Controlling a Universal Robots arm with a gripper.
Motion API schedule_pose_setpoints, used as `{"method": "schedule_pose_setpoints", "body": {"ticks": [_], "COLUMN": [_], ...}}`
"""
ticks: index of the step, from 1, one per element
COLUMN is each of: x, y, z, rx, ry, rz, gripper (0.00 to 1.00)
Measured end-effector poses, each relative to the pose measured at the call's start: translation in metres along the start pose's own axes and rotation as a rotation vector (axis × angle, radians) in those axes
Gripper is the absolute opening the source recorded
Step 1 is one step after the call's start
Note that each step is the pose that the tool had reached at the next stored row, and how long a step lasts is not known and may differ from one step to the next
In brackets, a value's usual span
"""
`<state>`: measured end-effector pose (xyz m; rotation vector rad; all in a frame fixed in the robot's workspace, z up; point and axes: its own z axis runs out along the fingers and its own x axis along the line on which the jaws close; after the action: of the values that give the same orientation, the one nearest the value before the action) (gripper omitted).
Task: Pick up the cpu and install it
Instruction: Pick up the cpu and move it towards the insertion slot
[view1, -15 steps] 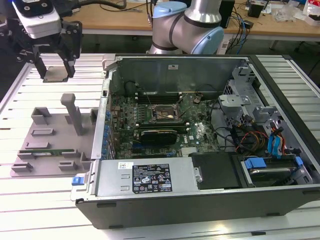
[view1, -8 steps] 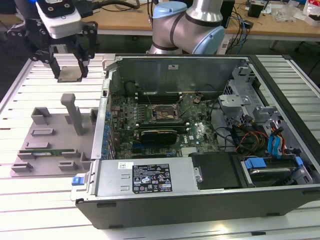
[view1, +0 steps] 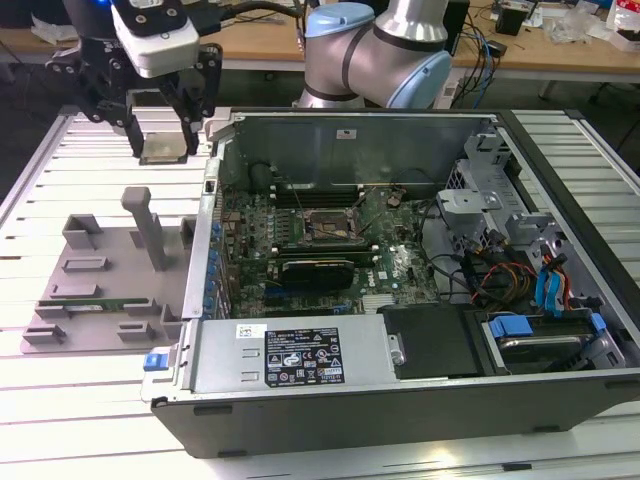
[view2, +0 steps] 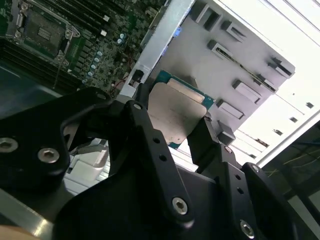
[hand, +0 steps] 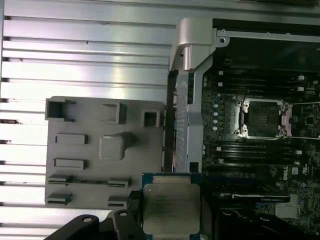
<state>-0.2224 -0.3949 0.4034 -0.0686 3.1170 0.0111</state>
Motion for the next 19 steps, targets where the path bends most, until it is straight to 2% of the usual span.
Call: {"method": "schedule_pose_setpoints", "body": {"ticks": [2, 4, 5, 6, 7, 8, 11, 19], "x": [-0.0071, -0.0099, -0.0169, -0.0354, -0.0452, -0.049, -0.057, -0.067], "y": [-0.0003, -0.0005, -0.0008, -0.0016, -0.002, -0.0022, -0.0025, -0.003], "z": [0.0003, 0.0004, 0.0005, 0.0011, 0.0014, 0.0015, 0.0018, 0.0024], "rx": [-0.0001, -0.0001, -0.0001, -0.0001, -0.0001, -0.0001, -0.0001, -0.0001], "ry": [0.0001, 0.0001, 0.0002, 0.0008, 0.001, 0.0011, 0.0013, 0.0015], "rz": [0.0, 0.0, 0.0, 0.0, 0.0, 0.0, 0.0, 0.0], "gripper": [0.55, 0.55, 0.55, 0.55, 0.55, 0.55, 0.55, 0.55]}}
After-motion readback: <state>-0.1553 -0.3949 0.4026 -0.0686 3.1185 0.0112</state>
